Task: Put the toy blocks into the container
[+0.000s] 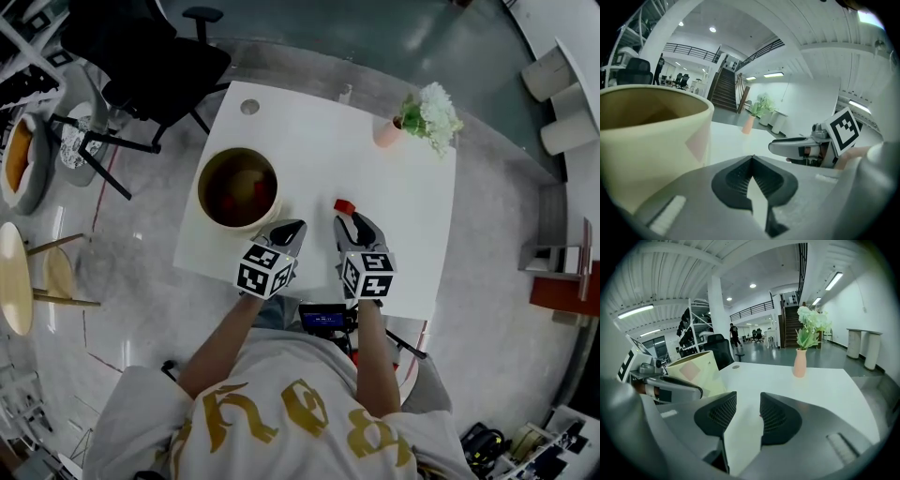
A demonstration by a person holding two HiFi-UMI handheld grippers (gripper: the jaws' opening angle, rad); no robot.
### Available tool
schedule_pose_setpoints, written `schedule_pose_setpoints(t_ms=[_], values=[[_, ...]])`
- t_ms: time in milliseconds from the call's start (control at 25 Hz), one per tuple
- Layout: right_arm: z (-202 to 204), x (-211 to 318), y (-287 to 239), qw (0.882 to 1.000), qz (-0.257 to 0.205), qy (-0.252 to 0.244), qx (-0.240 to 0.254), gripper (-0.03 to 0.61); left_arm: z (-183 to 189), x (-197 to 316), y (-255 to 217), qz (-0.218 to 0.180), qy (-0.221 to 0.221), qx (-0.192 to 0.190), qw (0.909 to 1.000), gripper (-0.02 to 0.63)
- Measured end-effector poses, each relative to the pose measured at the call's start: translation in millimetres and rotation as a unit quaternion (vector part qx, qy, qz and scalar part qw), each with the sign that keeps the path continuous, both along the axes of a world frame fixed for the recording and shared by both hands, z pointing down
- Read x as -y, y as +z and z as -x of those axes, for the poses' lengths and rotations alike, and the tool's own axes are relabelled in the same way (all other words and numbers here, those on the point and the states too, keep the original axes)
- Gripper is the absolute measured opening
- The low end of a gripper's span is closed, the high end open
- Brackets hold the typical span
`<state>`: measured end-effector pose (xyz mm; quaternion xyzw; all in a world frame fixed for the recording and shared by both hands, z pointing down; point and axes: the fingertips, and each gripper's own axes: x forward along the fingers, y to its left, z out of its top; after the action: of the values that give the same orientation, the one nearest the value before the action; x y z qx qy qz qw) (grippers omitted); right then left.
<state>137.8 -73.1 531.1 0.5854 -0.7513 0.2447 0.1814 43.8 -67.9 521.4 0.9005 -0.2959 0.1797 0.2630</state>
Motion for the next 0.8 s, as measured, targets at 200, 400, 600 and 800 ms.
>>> schedule_pose_setpoints(t_ms=[200,400,600,800], values=[[-10.1,4.1,19.5,0.999,0.025,0.008,-0.025,0.183,-10.5,6.5,17.5,0.018,0.017,0.003,0.9997,0.001],[-15.0,7.3,25.3,0.998,0.040,0.025,-0.039,0.184,-10.5,8.6,34.8,0.040,0.026,0.018,0.9987,0.001],[-21.3,12.6,24.2,0.998,0.032,0.012,-0.059,0.187,-19.8,12.0,43.5,0.054,0.043,0.014,0.9975,0.001],[-25.6,12.5,31.9,0.996,0.038,-0.034,-0.072,0.187,-25.7,12.9,48.3,0.057,0.041,0.024,0.9973,0.001]])
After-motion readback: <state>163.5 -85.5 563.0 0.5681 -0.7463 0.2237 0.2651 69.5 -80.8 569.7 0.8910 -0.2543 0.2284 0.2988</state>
